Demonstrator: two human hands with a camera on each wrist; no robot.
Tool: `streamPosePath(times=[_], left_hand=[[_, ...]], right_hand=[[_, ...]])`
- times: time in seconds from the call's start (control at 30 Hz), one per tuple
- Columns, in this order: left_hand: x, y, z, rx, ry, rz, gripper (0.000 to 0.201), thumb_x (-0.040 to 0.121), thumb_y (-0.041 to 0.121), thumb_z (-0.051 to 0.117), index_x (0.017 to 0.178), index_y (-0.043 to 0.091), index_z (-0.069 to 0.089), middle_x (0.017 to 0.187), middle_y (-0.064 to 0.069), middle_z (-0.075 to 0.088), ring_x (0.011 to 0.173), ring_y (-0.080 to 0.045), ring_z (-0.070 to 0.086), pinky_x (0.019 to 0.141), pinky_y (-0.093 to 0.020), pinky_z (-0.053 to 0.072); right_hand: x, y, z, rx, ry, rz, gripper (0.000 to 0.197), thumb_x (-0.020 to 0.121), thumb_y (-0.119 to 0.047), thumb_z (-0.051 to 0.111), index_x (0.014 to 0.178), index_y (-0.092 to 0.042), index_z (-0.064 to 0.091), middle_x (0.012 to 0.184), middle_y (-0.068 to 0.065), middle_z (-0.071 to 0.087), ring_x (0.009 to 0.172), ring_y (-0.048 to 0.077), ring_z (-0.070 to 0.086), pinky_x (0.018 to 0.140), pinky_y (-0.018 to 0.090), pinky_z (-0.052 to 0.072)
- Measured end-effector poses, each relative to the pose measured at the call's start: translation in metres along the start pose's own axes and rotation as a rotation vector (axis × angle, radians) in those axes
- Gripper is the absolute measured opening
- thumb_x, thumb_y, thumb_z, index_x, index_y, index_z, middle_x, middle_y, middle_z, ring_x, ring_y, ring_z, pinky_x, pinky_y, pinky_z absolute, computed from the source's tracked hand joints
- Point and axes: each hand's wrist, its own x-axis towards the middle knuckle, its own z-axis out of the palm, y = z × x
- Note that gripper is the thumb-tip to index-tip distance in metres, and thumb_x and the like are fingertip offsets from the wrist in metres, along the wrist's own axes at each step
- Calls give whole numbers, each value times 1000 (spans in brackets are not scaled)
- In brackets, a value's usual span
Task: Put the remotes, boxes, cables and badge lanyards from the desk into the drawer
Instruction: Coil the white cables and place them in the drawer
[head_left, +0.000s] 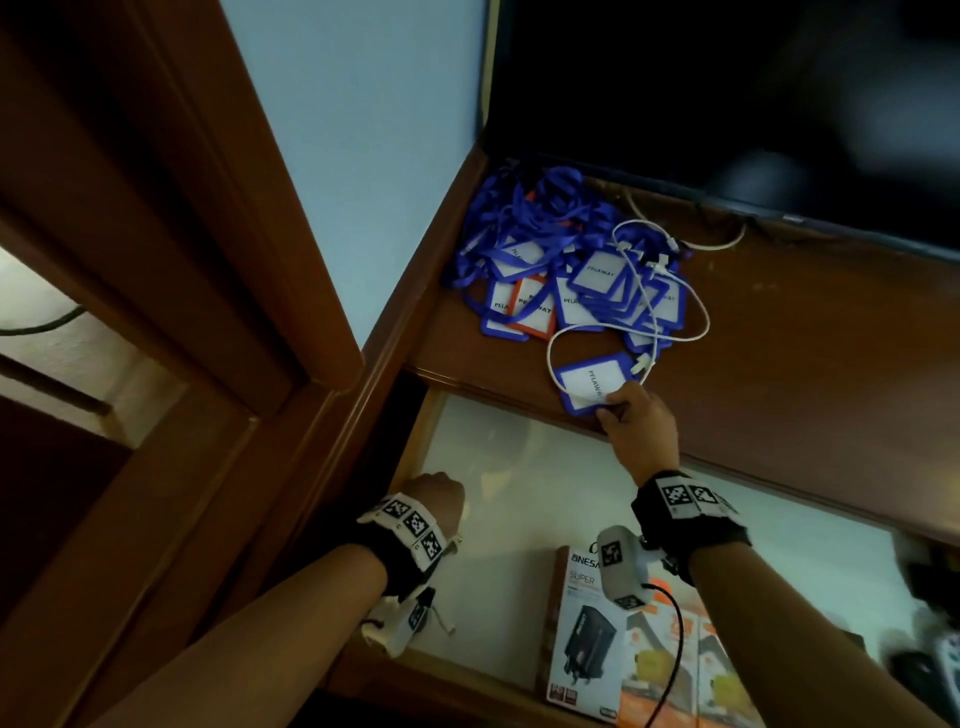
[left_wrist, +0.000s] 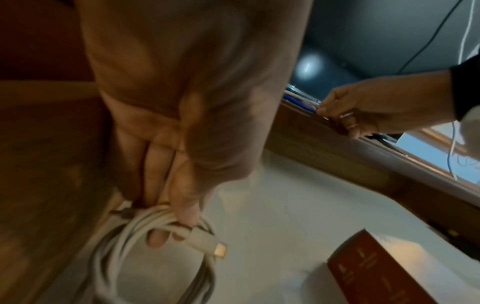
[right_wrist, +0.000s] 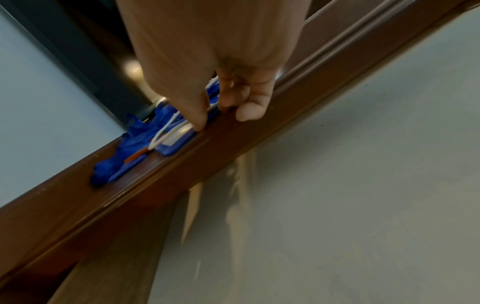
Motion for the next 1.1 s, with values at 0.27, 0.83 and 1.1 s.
streamPosePath(times=[0.27, 0.83, 1.1], left_hand=[[-6, 0, 22, 92, 49, 25, 22, 86, 15, 62, 104, 2, 64, 115, -16, 61, 104, -30, 62, 80, -33, 49], [-18, 81, -139, -638, 905, 367, 54, 84, 11, 64, 136, 17, 50, 141, -3, 43, 131, -18, 39, 109, -27, 31], [-26, 177, -206, -288, 864, 711, 71, 81, 14, 67, 143, 30, 35, 148, 7, 38, 141, -15, 20, 114, -34, 18]], right_hand=[[-4, -9, -25, -13, -106, 12, 18, 83, -15, 64, 72, -20, 50, 85, 17, 65, 80, 38, 63, 66, 45, 55], [-74, -8, -132, 542, 179, -139, 29, 76, 5, 61, 73, -23, 69, 73, 1, 71, 63, 29, 65, 58, 41, 53], [-94, -16, -206, 367, 310, -406, 14, 79, -1, 70, 82, -14, 75, 79, -3, 73, 68, 12, 69, 68, 36, 59]])
